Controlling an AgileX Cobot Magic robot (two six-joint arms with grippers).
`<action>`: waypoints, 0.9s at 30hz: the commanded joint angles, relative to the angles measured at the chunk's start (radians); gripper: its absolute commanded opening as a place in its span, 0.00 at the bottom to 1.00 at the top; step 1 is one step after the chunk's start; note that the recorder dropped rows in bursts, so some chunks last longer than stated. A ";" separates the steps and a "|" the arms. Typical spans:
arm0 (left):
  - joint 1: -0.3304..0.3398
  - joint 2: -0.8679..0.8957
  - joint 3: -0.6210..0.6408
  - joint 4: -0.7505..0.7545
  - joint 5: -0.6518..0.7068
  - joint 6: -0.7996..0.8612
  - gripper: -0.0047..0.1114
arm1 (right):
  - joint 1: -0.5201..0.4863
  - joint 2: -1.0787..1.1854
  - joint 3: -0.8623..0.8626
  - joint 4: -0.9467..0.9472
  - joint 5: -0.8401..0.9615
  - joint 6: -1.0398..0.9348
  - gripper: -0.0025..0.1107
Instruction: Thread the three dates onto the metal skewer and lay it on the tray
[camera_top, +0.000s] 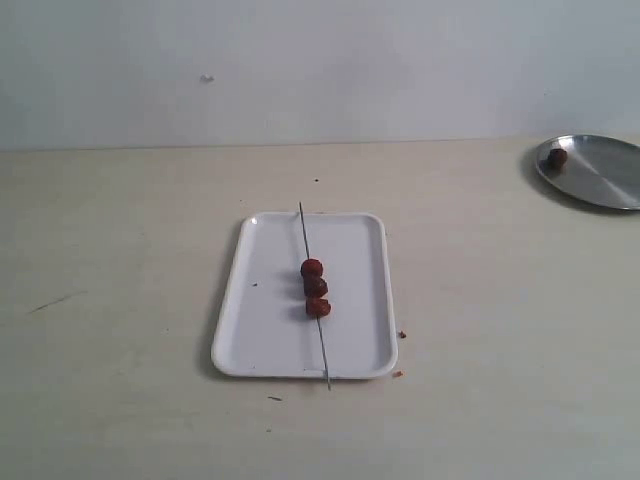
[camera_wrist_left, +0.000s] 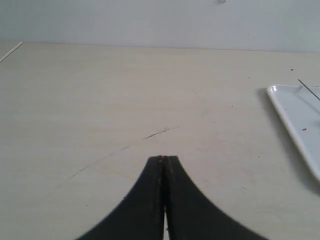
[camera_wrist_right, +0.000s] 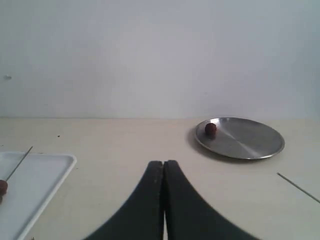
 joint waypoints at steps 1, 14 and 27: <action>0.002 -0.006 -0.002 0.006 -0.008 -0.003 0.04 | -0.007 -0.020 0.004 0.005 0.046 0.018 0.02; 0.002 -0.006 -0.002 0.006 -0.008 -0.003 0.04 | -0.007 -0.040 0.004 0.007 0.065 0.031 0.02; 0.002 -0.006 -0.002 0.006 -0.008 -0.003 0.04 | -0.007 -0.040 0.004 0.012 0.065 0.029 0.02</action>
